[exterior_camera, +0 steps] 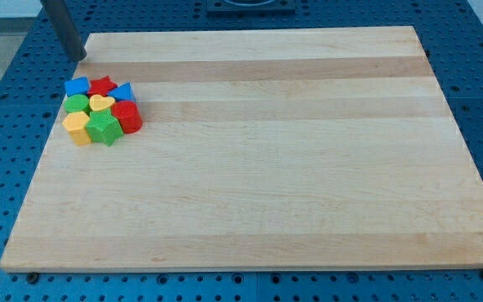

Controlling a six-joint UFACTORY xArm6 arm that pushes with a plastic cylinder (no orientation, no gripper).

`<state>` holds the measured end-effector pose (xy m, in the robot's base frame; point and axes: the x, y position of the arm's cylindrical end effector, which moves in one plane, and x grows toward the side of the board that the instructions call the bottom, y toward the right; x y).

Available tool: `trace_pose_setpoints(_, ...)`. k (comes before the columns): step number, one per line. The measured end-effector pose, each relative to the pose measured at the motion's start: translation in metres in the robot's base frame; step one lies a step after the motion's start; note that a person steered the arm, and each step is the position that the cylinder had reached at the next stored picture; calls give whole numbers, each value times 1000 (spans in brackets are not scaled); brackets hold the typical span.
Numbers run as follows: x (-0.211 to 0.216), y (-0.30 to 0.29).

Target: Move the arm towards the yellow hexagon

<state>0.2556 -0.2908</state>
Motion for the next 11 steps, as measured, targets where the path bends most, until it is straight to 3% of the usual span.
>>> trace_pose_setpoints(2,22,219)
trace_pose_setpoints(3,86,268)
trace_pose_setpoints(4,181,249)
trace_pose_setpoints(5,244,182)
trace_pose_setpoints(6,278,77)
trace_pose_setpoints(7,284,-11)
trace_pose_setpoints(9,282,-14)
trace_pose_setpoints(11,225,-14)
